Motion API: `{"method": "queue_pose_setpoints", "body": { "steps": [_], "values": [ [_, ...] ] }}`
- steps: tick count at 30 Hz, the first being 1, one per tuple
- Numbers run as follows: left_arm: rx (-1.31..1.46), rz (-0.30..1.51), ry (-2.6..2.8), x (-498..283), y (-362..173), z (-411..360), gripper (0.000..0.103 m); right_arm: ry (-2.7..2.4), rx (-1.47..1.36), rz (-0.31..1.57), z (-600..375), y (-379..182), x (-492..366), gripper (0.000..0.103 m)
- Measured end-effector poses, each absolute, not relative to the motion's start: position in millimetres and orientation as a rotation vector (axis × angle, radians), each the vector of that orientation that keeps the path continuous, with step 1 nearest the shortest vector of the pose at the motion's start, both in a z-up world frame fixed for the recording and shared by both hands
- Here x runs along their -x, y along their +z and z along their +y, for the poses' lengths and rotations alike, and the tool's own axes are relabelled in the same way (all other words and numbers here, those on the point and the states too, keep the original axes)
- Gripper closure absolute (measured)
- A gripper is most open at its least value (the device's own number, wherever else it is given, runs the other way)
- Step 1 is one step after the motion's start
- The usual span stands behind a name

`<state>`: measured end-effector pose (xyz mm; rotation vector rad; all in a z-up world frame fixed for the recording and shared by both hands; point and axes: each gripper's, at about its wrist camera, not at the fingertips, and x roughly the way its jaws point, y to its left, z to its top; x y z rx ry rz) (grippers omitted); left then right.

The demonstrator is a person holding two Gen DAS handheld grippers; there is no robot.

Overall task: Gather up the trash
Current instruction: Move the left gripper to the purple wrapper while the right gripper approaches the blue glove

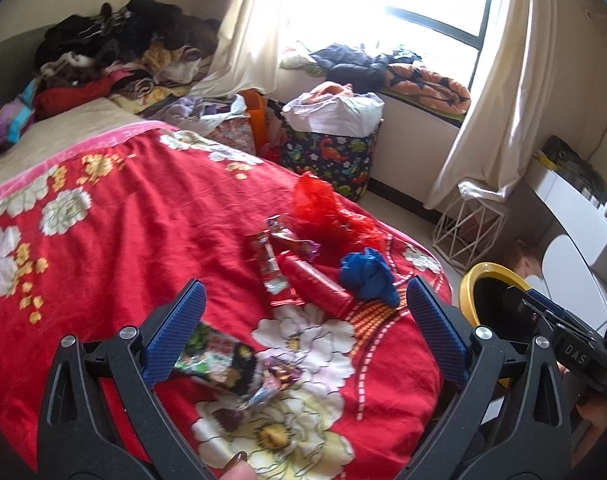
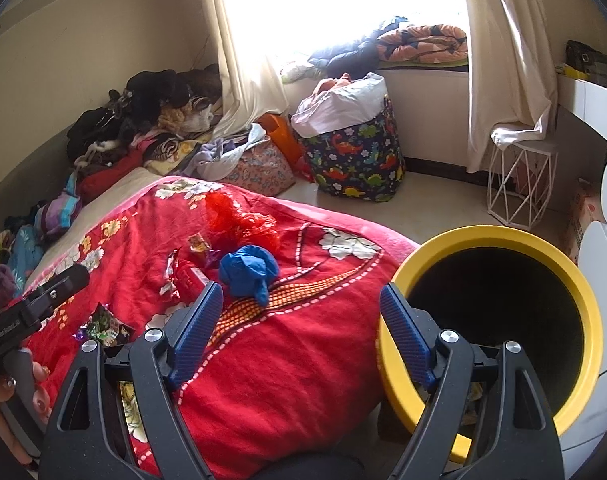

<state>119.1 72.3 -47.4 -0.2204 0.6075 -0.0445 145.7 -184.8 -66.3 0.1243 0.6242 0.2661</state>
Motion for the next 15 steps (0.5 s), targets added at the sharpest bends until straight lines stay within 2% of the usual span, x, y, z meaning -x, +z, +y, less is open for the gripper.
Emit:
{"method": "queue_pose_setpoints", "body": {
  "steps": [15],
  "values": [
    [0.319, 0.653, 0.055, -95.1, -71.5, 131.2, 0.011, 0.312, -0.078, 0.646, -148.5, -74.2, -166.1, 0.025]
  ]
}}
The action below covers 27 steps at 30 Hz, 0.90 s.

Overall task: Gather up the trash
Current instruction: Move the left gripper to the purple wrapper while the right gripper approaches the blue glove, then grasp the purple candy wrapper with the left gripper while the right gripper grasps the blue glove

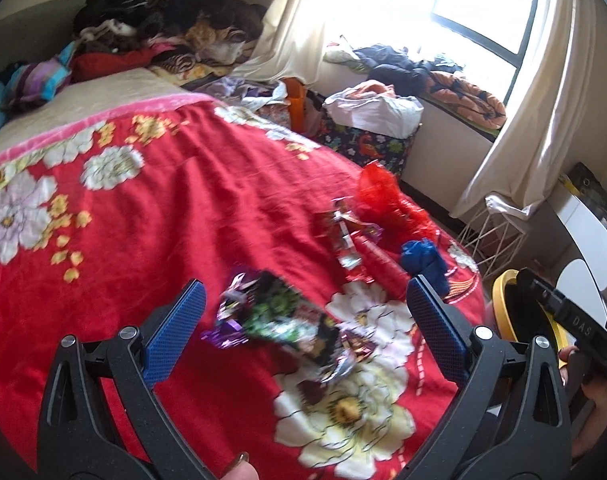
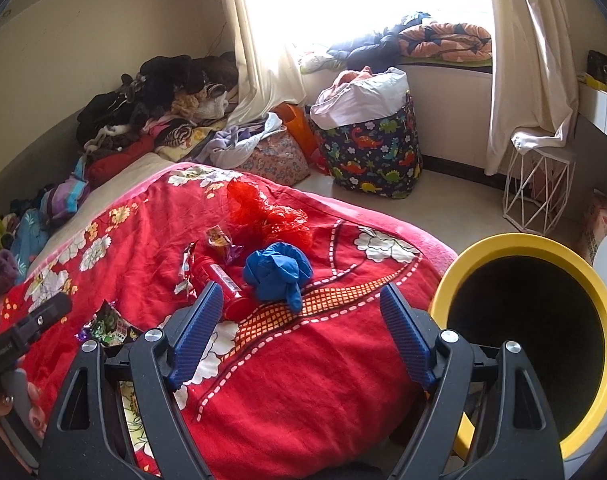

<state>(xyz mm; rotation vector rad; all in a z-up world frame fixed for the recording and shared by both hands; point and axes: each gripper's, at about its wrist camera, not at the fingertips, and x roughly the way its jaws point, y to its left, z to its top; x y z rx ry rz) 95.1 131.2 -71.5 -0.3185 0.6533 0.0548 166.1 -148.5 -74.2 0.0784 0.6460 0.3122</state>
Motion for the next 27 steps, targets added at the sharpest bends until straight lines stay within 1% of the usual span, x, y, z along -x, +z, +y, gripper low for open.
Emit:
{"method": "queue_pose_setpoints", "body": {
  "steps": [3, 5, 8, 10, 14, 16, 18, 26, 27],
  "values": [
    [0.346, 0.673, 0.063, -92.4, -79.5, 139.2, 0.011, 0.309, -0.076, 0.654, -145.3, -77.3, -173.2, 0.025],
    [0.365, 0.685, 0.066, -91.8, -85.0, 143.5, 0.013, 0.301, -0.080, 0.664, -144.7, -80.2, -179.4, 0.025],
    [0.405, 0.711, 0.068, -92.9, -94.1, 150.2, 0.023, 0.290, -0.083, 0.672, -144.4, -84.7, -187.5, 0.025],
    [0.425, 0.719, 0.075, -91.8, -97.2, 151.4, 0.035, 0.285, -0.077, 0.676, -144.1, -86.9, -191.6, 0.025],
    [0.477, 0.734, 0.052, -91.8, -101.2, 150.9, 0.046, 0.268, -0.070, 0.687, -143.6, -93.1, -202.4, 0.025],
    [0.490, 0.748, 0.033, -93.0, -103.6, 146.8, 0.053, 0.261, -0.067, 0.690, -144.2, -96.5, -206.3, 0.025],
    [0.503, 0.764, 0.020, -94.7, -106.4, 142.0, 0.055, 0.255, -0.068, 0.696, -145.3, -100.4, -210.1, 0.025],
    [0.494, 0.776, 0.048, -98.1, -117.4, 141.5, 0.055, 0.241, -0.080, 0.738, -148.8, -117.5, -226.4, 0.025],
    [0.501, 0.778, 0.053, -97.2, -118.8, 145.8, 0.059, 0.239, -0.084, 0.745, -149.0, -120.1, -228.6, 0.025]
  ]
}}
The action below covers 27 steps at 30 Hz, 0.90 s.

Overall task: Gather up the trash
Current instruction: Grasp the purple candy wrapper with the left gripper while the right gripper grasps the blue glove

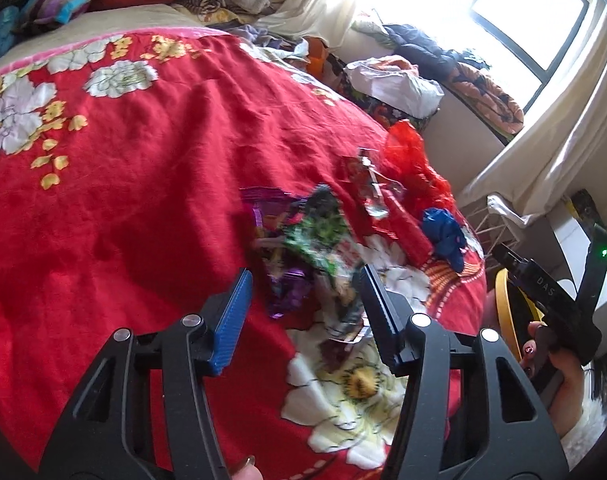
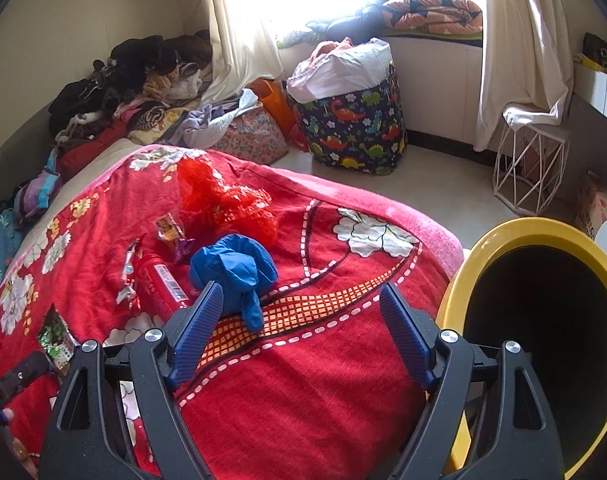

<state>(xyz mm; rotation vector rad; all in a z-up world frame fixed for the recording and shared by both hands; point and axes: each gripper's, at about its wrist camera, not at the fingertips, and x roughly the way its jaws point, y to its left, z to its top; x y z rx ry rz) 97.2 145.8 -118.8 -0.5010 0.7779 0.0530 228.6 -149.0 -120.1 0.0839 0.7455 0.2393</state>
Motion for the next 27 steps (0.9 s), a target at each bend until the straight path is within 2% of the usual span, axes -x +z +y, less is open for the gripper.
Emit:
{"method": "queue_pose_setpoints", "body": {
  "steps": [1, 3, 7, 16, 20, 21, 22, 23, 25, 27],
  "values": [
    [0.507, 0.778, 0.054, -95.9, -119.3, 149.0, 0.064, 0.238, -0.086, 0.751, -149.6, -122.0, -230.2, 0.026],
    [0.516, 0.785, 0.042, -94.0, -121.0, 155.2, 0.069, 0.235, -0.091, 0.766, -149.1, -126.0, -234.2, 0.028],
    [0.500, 0.802, 0.032, -91.8, -123.6, 160.9, 0.088, 0.242, -0.085, 0.770, -144.9, -129.2, -238.8, 0.029],
    [0.493, 0.848, 0.004, -109.3, -129.9, 153.7, 0.089, 0.287, -0.133, 0.822, -135.9, -139.7, -261.4, 0.035],
    [0.511, 0.877, 0.011, -113.0, -139.4, 152.6, 0.089, 0.330, -0.157, 0.871, -129.5, -145.7, -273.4, 0.043],
    [0.509, 0.877, 0.009, -113.0, -140.3, 152.0, 0.089, 0.339, -0.161, 0.879, -128.0, -146.2, -274.9, 0.049],
    [0.507, 0.875, 0.006, -112.6, -140.8, 152.1, 0.089, 0.360, -0.168, 0.891, -125.4, -147.9, -276.4, 0.061],
    [0.507, 0.873, 0.002, -112.7, -141.1, 152.2, 0.089, 0.378, -0.173, 0.899, -123.1, -148.8, -277.4, 0.068],
    [0.510, 0.870, -0.003, -112.1, -140.8, 152.7, 0.093, 0.396, -0.166, 0.910, -118.3, -150.3, -274.5, 0.093],
    [0.510, 0.858, -0.010, -110.3, -138.4, 153.8, 0.094, 0.416, -0.156, 0.894, -116.4, -148.0, -266.2, 0.097]
  ]
}}
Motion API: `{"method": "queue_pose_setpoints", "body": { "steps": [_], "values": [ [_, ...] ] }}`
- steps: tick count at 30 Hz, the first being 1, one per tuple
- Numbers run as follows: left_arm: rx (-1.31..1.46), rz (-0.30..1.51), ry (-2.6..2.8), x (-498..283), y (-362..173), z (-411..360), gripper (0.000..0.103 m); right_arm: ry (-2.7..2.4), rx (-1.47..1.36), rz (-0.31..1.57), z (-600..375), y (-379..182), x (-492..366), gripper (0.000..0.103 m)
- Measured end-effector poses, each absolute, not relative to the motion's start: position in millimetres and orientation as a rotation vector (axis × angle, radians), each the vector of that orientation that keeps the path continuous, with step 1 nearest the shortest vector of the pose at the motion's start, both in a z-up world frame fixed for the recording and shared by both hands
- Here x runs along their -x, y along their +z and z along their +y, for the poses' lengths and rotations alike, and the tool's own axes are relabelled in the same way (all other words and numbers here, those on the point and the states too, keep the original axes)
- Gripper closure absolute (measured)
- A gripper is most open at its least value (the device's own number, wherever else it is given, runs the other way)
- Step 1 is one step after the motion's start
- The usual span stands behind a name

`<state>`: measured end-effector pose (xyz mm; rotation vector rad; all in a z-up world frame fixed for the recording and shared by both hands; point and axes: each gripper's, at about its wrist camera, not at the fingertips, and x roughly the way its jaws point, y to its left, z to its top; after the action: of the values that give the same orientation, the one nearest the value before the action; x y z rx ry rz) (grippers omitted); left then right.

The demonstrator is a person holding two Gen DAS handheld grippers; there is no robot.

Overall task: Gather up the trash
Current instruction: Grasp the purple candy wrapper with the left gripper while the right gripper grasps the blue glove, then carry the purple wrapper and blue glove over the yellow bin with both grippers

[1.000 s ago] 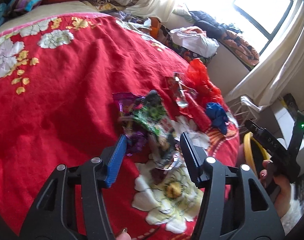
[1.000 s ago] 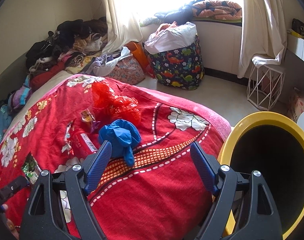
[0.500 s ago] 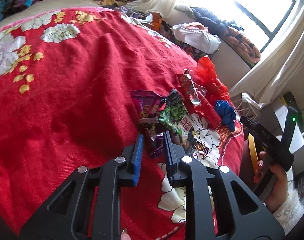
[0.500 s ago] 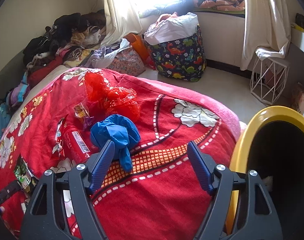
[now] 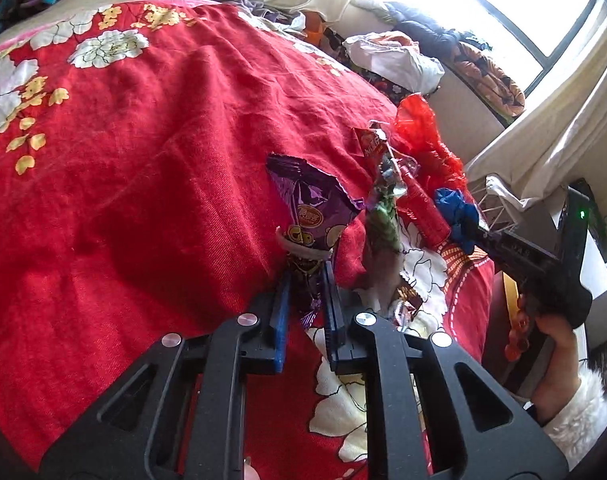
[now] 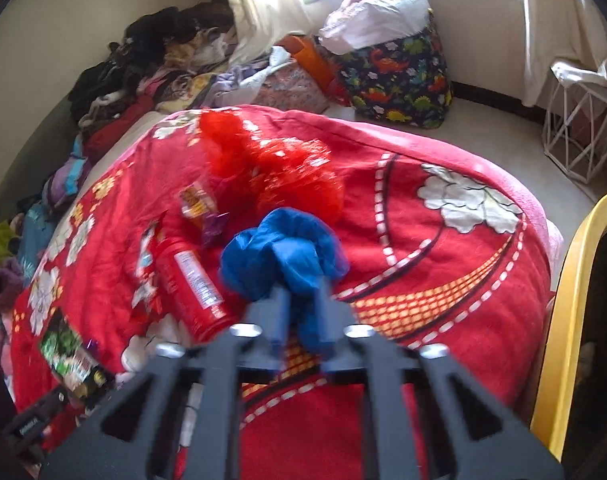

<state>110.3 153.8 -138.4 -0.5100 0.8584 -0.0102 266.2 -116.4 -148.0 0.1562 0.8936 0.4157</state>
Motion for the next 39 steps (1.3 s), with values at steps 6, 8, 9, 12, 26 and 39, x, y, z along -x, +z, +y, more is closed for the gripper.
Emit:
{"method": "queue_pose_setpoints", "body": {
  "steps": [6, 8, 9, 12, 26, 39],
  "values": [
    [0.485, 0.788, -0.019, -106.3, -119.5, 155.3, 0.094, 0.451, -0.170, 0.805, -122.5, -132.4, -229.5, 0.100],
    [0.478, 0.767, -0.015, -104.8, -112.9, 156.3, 0.094, 0.458, -0.188, 0.791, -128.3, -128.0, -216.3, 0.100],
    [0.473, 0.757, -0.011, -103.9, -109.5, 157.3, 0.094, 0.463, -0.196, 0.791, -130.3, -126.9, -211.9, 0.100],
    [0.454, 0.730, 0.001, -100.7, -99.9, 157.2, 0.094, 0.477, -0.198, 0.790, -135.0, -122.2, -198.6, 0.100],
    [0.418, 0.618, -0.075, -91.9, -48.1, 135.1, 0.094, 0.479, -0.210, 0.760, -156.2, -97.7, -168.1, 0.100],
    [0.378, 0.630, -0.182, -98.6, -39.4, 90.7, 0.094, 0.451, -0.217, 0.722, -179.7, -84.2, -152.2, 0.100]
  ]
}}
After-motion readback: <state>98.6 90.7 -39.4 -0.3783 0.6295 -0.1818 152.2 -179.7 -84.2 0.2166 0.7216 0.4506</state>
